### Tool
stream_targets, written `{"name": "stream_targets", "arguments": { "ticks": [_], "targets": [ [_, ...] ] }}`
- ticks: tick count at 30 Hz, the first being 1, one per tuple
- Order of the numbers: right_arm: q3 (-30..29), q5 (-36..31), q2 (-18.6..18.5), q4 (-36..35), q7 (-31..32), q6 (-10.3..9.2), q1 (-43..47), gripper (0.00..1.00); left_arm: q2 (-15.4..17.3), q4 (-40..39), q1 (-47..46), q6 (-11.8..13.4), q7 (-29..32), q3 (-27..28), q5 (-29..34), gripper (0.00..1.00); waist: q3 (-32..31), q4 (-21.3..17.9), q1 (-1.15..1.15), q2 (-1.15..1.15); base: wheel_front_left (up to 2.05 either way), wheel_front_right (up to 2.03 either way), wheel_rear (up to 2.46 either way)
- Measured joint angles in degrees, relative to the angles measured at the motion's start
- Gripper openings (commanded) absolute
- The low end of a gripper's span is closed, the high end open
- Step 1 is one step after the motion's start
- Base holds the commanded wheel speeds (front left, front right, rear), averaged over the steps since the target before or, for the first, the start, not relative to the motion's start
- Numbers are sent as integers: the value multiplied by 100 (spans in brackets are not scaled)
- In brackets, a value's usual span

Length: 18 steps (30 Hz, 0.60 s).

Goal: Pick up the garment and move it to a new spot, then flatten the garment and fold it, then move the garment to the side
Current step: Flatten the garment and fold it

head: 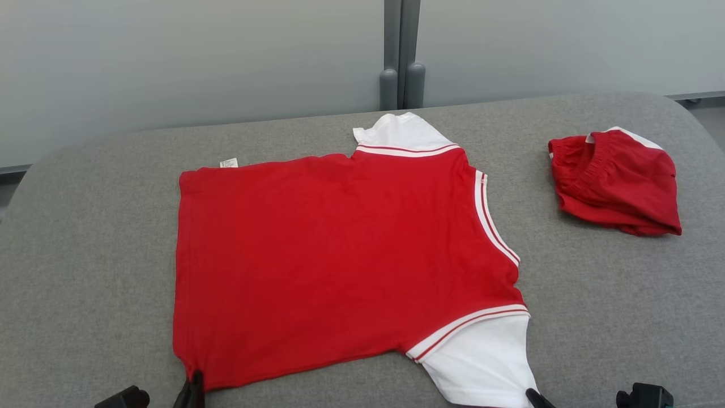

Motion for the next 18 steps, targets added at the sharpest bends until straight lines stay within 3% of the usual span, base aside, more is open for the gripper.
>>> {"name": "stream_targets", "arguments": {
  "ticks": [1, 2, 3, 4, 18],
  "targets": [
    [3, 0, 18, 42, -16, 0, -2, 27, -29, 2, -1, 9, -1, 3, 0, 76, 1, 1, 0, 0, 0, 0, 0],
    [9, 0, 30, 78, -24, 0, -2, 43, -48, 3, -1, 32, -1, 9, 0, 96, 3, 3, 0, 0, 0, 0, 0],
    [13, 0, 36, 111, -26, 0, -1, 67, -55, 4, -2, 41, -2, 19, 0, 100, 5, 5, 0, 0, 0, 0, 0],
    [12, 1, 42, 147, -45, 0, 0, 100, -52, 5, -2, 42, -2, 40, 0, 100, 8, 7, 0, 0, 0, 0, 0],
    [-27, -245, -171, 444, -235, 1, 34, 100, 191, -255, 2, 167, -62, 374, 78, 100, 222, -79, 0, 0, 0, 0, 0]
  ]
}}
